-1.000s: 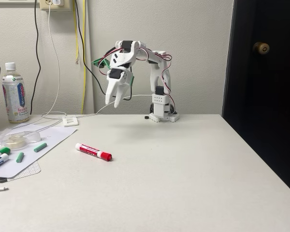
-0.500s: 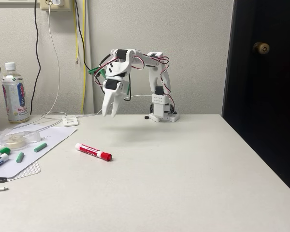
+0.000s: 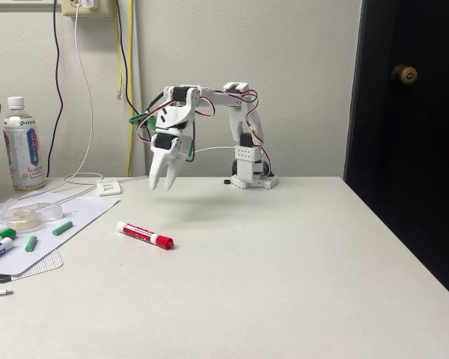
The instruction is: Pick up the red marker.
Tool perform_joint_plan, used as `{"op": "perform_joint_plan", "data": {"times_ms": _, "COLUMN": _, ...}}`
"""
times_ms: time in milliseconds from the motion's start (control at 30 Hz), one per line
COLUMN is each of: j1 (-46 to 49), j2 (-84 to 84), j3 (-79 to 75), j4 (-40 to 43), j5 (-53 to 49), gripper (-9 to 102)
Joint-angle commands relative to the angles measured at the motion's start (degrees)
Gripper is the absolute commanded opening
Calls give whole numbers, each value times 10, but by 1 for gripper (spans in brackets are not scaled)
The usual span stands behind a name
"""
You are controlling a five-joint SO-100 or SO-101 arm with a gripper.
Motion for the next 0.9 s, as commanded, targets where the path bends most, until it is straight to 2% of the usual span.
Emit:
{"op": "perform_joint_plan", "data": {"times_ms": 0, "j1": 7, "j2": -1, "j3": -30, "j4": -10, "j5": -6, "gripper": 28}}
{"op": "perform_joint_plan", "data": {"times_ms": 233, "j1": 15, "j2": -78, "j3": -124, "j4": 25, "j5": -8, "gripper": 32}}
{"op": "perform_joint_plan", "data": {"times_ms": 867, "j1": 22, "j2": -132, "j3": -127, "j4": -40, "j5": -18, "gripper": 32}}
